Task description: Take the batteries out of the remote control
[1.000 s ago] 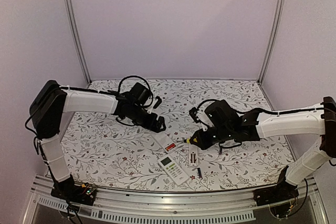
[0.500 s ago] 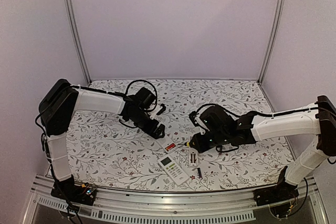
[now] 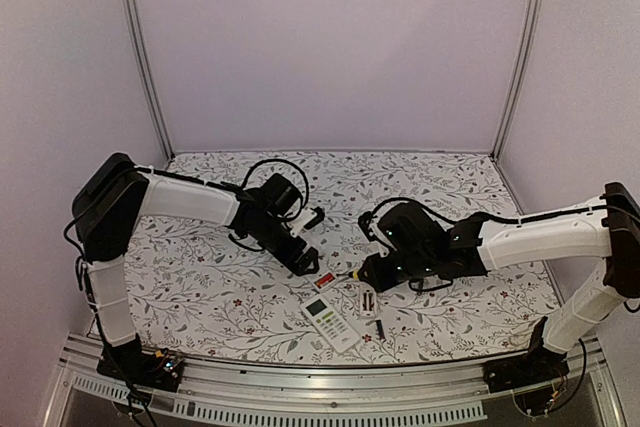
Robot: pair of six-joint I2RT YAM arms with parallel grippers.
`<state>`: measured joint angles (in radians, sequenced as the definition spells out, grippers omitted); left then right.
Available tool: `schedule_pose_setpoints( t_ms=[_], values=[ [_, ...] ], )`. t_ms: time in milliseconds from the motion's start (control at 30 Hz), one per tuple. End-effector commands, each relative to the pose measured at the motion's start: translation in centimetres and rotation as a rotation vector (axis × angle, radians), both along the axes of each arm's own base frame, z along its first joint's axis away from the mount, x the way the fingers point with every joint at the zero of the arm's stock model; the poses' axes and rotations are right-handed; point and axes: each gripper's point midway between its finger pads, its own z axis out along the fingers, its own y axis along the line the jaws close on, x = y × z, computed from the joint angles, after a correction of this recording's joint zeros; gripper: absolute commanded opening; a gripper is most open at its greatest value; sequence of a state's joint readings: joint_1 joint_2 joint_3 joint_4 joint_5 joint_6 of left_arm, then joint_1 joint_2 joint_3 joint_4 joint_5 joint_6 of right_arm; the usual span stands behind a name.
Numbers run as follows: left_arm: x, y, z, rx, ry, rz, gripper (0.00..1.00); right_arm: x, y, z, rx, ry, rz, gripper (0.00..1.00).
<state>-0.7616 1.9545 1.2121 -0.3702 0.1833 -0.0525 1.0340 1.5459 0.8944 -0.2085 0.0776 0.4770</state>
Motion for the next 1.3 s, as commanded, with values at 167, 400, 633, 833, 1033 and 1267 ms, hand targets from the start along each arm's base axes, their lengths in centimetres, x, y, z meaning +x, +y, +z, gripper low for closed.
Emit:
schedule_pose_setpoints(
  t_ms=[167, 400, 633, 833, 1033, 1267],
  values=[
    [-0.4, -0.4, 0.1, 0.025, -0.058, -0.037, 1.0, 0.4, 1.5, 1.0, 0.034, -0.032, -0.009, 0.0],
    [-0.4, -0.2, -0.5, 0.049, -0.065, -0.037, 1.0, 0.5, 1.4, 0.3, 0.011, -0.027, -0.021, 0.0],
    [-0.5, -0.2, -0.9, 0.063, -0.067, -0.04, 1.0, 0.5, 1.7, 0.0, 0.011, -0.023, -0.017, 0.0],
    [-0.6, -0.1, -1.3, 0.075, -0.068, -0.043, 1.0, 0.8, 1.8, -0.3, 0.001, -0.029, -0.021, 0.0],
    [-0.8, 0.0, -1.8, 0.088, -0.062, -0.053, 1.0, 1.1, 1.4, -1.4, -0.046, -0.026, -0.043, 0.0],
    [-1.0, 0.1, -2.3, 0.101, -0.057, -0.056, 1.0, 0.8, 1.3, -2.0, -0.066, -0.021, -0.033, 0.0]
  ],
)
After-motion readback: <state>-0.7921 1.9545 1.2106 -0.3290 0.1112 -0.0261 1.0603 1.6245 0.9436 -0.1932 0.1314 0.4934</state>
